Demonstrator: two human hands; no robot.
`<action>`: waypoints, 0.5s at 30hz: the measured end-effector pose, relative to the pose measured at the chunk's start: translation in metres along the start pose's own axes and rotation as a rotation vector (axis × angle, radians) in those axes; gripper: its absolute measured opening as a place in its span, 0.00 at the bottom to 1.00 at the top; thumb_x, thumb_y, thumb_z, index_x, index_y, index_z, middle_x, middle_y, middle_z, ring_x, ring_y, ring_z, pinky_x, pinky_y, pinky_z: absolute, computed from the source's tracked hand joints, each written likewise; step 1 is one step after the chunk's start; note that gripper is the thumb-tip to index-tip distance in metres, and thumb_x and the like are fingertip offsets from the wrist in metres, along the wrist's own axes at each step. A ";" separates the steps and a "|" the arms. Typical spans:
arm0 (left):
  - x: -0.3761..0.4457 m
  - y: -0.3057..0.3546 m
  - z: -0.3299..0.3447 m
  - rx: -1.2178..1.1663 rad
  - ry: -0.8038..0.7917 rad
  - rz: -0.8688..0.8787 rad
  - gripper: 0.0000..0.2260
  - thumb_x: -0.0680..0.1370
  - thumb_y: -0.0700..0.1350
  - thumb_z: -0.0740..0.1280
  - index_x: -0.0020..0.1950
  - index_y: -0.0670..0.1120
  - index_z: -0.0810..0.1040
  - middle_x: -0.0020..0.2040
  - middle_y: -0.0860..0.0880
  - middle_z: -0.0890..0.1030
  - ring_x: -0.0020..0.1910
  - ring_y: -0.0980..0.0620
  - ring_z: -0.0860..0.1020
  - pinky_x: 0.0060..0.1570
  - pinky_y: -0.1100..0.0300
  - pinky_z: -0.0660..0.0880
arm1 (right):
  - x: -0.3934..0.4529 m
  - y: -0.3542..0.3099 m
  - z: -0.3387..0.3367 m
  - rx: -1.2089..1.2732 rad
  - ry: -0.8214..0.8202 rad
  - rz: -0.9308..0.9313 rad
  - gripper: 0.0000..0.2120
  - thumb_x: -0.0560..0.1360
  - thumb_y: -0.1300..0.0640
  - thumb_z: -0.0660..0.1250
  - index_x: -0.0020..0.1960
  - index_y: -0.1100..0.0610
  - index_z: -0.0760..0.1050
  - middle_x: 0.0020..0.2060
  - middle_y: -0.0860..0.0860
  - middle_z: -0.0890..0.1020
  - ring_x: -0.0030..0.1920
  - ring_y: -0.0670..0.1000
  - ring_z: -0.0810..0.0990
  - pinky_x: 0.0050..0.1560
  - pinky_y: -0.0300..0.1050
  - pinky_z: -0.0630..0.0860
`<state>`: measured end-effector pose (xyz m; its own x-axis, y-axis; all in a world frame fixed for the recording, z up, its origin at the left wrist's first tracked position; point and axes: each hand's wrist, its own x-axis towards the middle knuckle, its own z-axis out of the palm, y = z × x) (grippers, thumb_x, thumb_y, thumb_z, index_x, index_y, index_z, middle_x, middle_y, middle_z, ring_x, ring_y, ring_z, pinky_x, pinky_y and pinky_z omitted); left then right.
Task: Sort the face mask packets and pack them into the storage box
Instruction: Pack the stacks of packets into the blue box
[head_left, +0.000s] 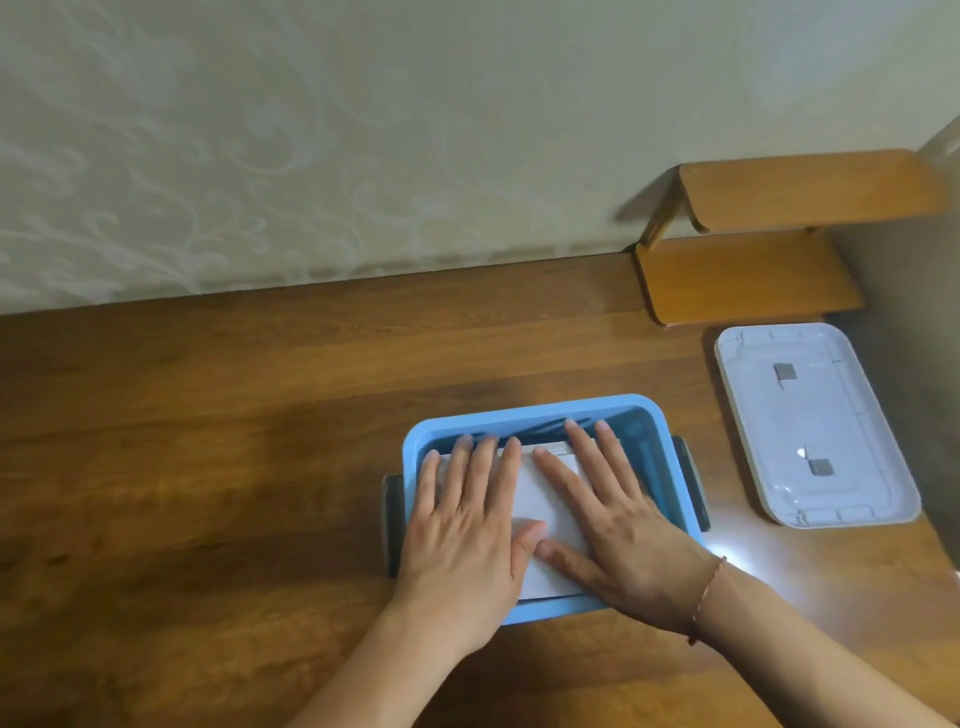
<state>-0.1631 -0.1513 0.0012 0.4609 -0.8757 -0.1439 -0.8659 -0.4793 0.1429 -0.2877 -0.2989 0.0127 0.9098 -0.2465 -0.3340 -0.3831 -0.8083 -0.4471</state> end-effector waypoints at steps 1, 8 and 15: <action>-0.001 -0.001 -0.001 -0.006 0.023 -0.006 0.31 0.80 0.60 0.50 0.77 0.43 0.64 0.75 0.42 0.69 0.75 0.42 0.66 0.71 0.42 0.54 | -0.001 0.003 -0.001 0.049 0.015 -0.010 0.39 0.73 0.28 0.53 0.75 0.37 0.35 0.75 0.41 0.29 0.73 0.47 0.24 0.73 0.48 0.38; -0.035 -0.003 0.005 -0.449 0.211 -0.352 0.33 0.80 0.63 0.51 0.80 0.53 0.44 0.81 0.51 0.49 0.78 0.49 0.53 0.74 0.41 0.56 | -0.008 -0.005 -0.004 0.756 0.342 0.353 0.32 0.70 0.46 0.73 0.71 0.44 0.64 0.65 0.40 0.74 0.64 0.38 0.73 0.57 0.30 0.73; -0.036 0.000 0.017 -0.436 0.195 -0.398 0.31 0.80 0.65 0.44 0.78 0.58 0.34 0.81 0.55 0.39 0.79 0.57 0.45 0.74 0.52 0.42 | 0.003 -0.003 -0.002 0.830 0.188 0.391 0.14 0.75 0.51 0.69 0.56 0.45 0.66 0.48 0.42 0.79 0.44 0.36 0.79 0.38 0.28 0.74</action>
<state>-0.1824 -0.1191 -0.0101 0.7945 -0.6001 -0.0930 -0.4806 -0.7149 0.5078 -0.2833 -0.2988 0.0147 0.6753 -0.5609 -0.4788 -0.5930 -0.0269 -0.8048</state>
